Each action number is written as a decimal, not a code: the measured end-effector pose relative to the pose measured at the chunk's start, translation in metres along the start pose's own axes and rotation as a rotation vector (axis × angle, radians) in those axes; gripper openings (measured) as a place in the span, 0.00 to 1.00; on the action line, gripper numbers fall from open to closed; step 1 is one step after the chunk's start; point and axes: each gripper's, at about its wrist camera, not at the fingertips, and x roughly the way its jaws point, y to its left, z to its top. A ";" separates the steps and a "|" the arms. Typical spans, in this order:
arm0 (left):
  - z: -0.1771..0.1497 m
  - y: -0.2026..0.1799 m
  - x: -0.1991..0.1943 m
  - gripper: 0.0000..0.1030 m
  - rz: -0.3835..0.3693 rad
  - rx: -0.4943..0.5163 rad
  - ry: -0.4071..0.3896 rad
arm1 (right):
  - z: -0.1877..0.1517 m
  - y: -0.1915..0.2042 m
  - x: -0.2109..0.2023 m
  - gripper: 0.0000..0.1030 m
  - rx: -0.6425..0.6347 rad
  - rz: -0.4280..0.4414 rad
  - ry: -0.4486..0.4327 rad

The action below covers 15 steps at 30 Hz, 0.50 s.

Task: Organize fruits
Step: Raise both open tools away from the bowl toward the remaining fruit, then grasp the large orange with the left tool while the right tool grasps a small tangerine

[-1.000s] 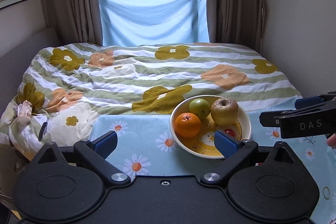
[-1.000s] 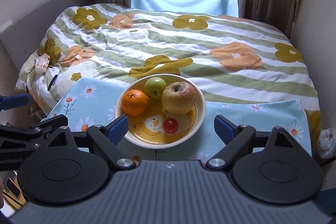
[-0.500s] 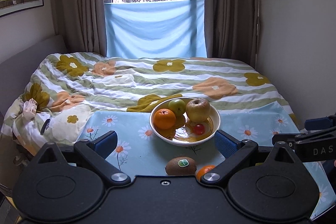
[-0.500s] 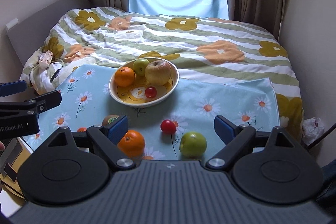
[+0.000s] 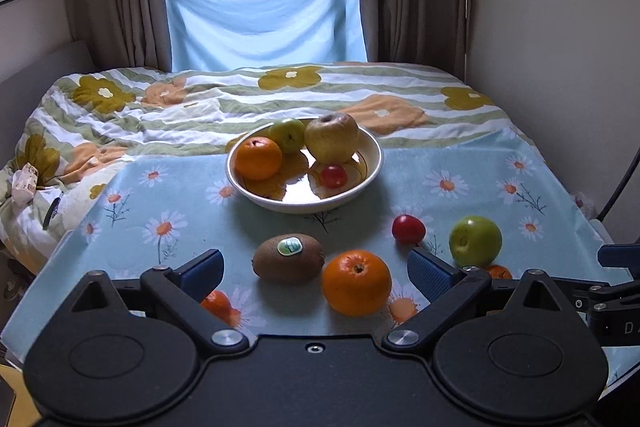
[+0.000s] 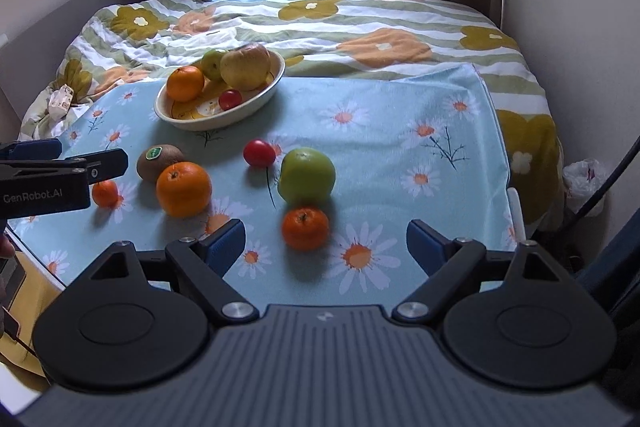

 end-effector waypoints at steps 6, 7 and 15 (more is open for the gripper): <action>-0.012 -0.010 0.038 0.92 -0.044 -0.006 0.089 | -0.014 -0.003 0.028 0.98 0.005 0.018 0.024; -0.014 -0.011 0.042 0.92 -0.049 -0.008 0.097 | -0.015 -0.003 0.032 0.98 0.007 0.021 0.028; -0.016 -0.022 0.071 0.86 -0.049 -0.026 0.135 | -0.014 0.002 0.056 0.96 -0.006 0.039 0.044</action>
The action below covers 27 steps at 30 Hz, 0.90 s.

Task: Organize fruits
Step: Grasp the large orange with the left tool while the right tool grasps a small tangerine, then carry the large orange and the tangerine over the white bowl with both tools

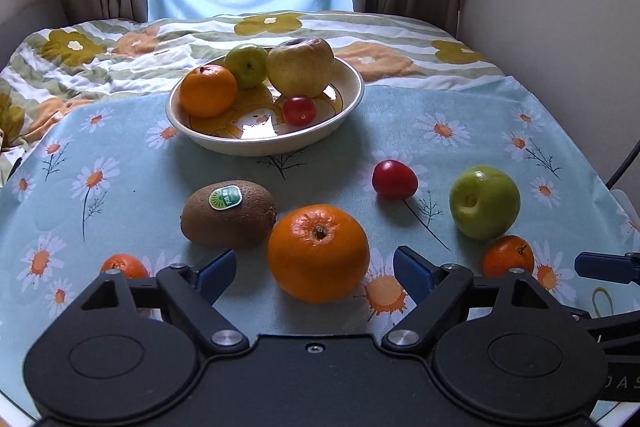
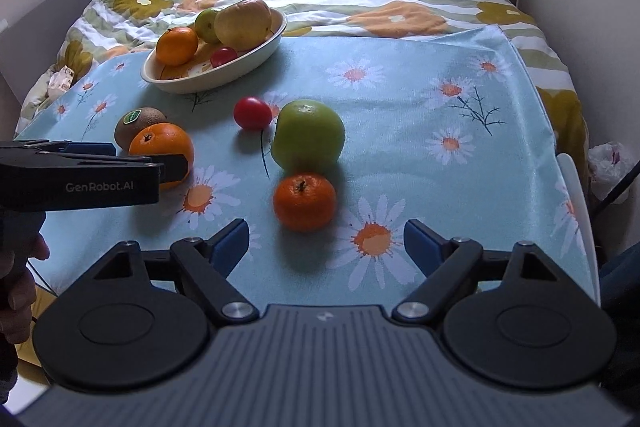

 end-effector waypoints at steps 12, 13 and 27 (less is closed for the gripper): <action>-0.002 -0.004 0.015 0.61 0.008 0.015 0.039 | 0.005 0.008 0.018 0.84 -0.008 0.018 0.022; -0.002 -0.004 0.015 0.61 0.007 0.023 0.038 | 0.005 0.008 0.019 0.81 -0.007 0.021 0.024; -0.012 0.000 0.005 0.61 0.006 0.071 0.043 | 0.012 0.011 0.022 0.67 -0.018 0.019 0.002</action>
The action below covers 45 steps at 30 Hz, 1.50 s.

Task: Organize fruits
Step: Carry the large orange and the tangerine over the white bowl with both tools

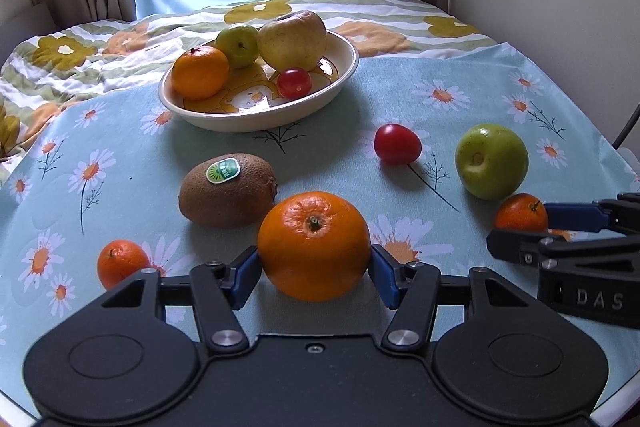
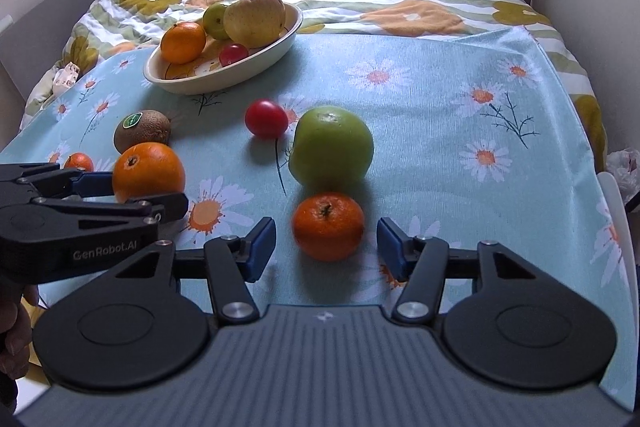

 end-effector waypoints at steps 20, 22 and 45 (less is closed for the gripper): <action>-0.006 0.011 -0.036 0.60 0.003 -0.029 -0.035 | 0.009 0.012 -0.024 0.52 -0.010 -0.017 -0.025; -0.005 0.013 -0.043 0.60 -0.003 -0.039 -0.044 | 0.013 0.014 -0.031 0.52 -0.005 -0.018 -0.029; 0.065 0.060 -0.112 0.60 0.046 -0.081 -0.184 | 0.102 0.055 -0.085 0.52 -0.059 0.025 -0.111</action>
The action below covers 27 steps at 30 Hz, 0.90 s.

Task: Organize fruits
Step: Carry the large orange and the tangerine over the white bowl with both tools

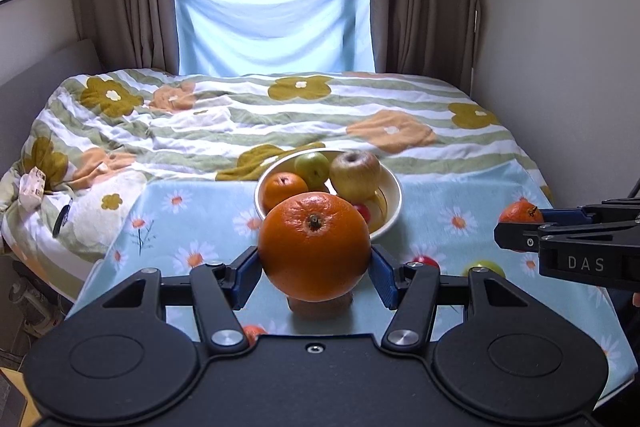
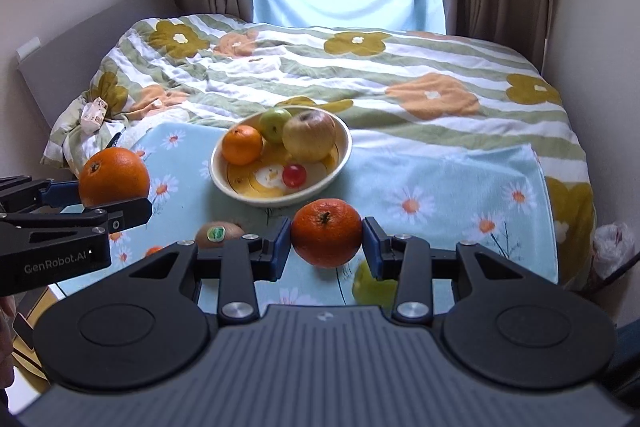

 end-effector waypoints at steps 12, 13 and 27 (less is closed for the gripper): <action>0.046 0.029 0.071 0.60 -0.069 0.078 0.014 | 0.053 0.015 0.060 0.52 0.059 -0.048 0.006; 0.049 0.031 0.078 0.60 -0.074 0.090 0.017 | 0.056 0.016 0.067 0.52 0.064 -0.053 0.008; 0.053 0.035 0.160 0.60 -0.163 0.278 0.059 | 0.071 0.012 0.134 0.52 0.137 -0.135 0.070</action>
